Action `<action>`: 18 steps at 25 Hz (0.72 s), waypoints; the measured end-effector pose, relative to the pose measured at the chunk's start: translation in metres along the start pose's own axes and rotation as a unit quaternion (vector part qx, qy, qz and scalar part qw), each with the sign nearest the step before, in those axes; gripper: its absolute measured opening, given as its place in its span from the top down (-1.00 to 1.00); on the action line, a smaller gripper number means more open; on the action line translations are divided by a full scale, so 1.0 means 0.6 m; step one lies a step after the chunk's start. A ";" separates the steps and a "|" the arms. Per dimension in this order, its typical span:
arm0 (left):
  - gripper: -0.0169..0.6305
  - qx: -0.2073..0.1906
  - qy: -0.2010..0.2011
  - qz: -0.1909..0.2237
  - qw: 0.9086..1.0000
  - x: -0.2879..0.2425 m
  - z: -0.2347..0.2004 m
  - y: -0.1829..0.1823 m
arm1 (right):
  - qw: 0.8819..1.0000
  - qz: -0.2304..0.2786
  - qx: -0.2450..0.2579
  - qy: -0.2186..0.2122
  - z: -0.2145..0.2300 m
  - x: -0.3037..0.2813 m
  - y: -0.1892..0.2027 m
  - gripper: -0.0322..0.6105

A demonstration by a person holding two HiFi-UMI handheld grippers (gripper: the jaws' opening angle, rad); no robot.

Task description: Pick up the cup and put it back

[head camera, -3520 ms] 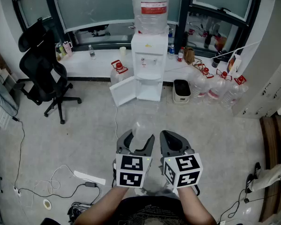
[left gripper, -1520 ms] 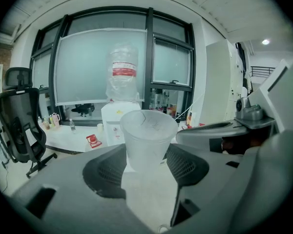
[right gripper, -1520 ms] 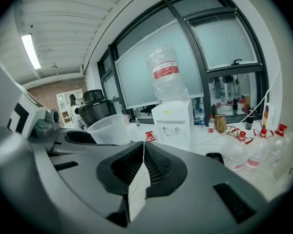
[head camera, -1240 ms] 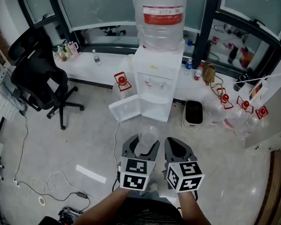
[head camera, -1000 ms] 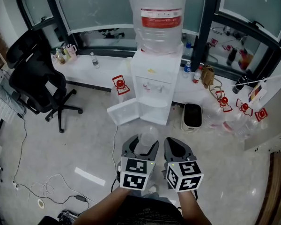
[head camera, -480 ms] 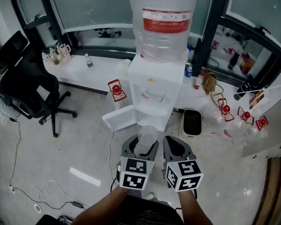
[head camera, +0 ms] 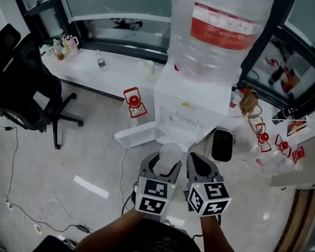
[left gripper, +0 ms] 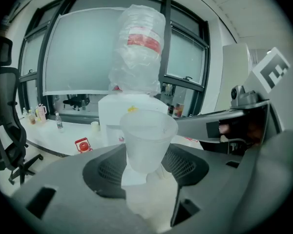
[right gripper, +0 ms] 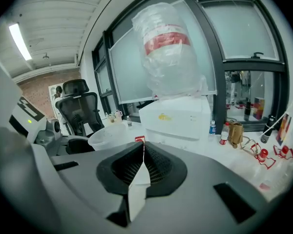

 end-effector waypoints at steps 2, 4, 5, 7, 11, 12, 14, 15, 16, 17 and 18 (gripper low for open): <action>0.15 -0.001 0.005 -0.006 1.000 -0.026 -0.025 -0.003 | 1.000 -0.008 -0.004 0.003 0.006 -0.035 -0.006 0.83; 0.15 -0.008 0.011 -0.011 1.000 -0.049 -0.042 -0.005 | 1.000 -0.014 -0.008 0.006 0.012 -0.065 -0.012 0.83; 0.15 -0.012 0.014 -0.012 1.000 -0.060 -0.048 -0.004 | 1.000 -0.016 -0.009 0.007 0.016 -0.078 -0.014 0.83; 0.15 -0.017 0.018 -0.016 1.000 -0.082 -0.059 -0.001 | 1.000 -0.017 -0.011 0.010 0.026 -0.101 -0.016 0.83; 0.15 -0.014 0.017 -0.023 0.999 -0.122 -0.073 0.018 | 1.000 -0.019 -0.011 0.012 0.048 -0.137 -0.004 0.83; 0.15 -0.012 0.015 -0.024 1.000 -0.130 -0.074 0.026 | 1.000 -0.020 -0.011 0.010 0.052 -0.144 0.005 0.83; 0.15 -0.010 0.012 -0.023 1.000 -0.147 -0.075 0.047 | 1.000 -0.022 -0.010 0.005 0.062 -0.156 0.029 0.83; 0.15 -0.008 0.010 -0.022 1.000 -0.156 -0.074 0.061 | 1.000 -0.023 -0.008 0.001 0.067 -0.162 0.044 0.83; 0.15 -0.006 0.007 -0.019 1.000 -0.168 -0.074 0.076 | 1.000 -0.022 -0.007 -0.003 0.073 -0.169 0.060 0.83; 0.15 -0.003 0.005 -0.017 1.000 -0.181 -0.073 0.092 | 1.000 -0.020 -0.005 -0.006 0.081 -0.176 0.077 0.83; 0.15 -0.002 0.004 -0.015 1.000 -0.195 -0.071 0.110 | 1.000 -0.018 -0.002 -0.009 0.089 -0.184 0.096 0.83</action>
Point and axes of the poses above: the fingertips, and each gripper's own axes: x backward along the fingers, z to its right, y out of its underside, the point moved 10 cm from there along x, backward along the fingers, and after that the axes turned 8 degrees about -y, right-handed, at the moved point
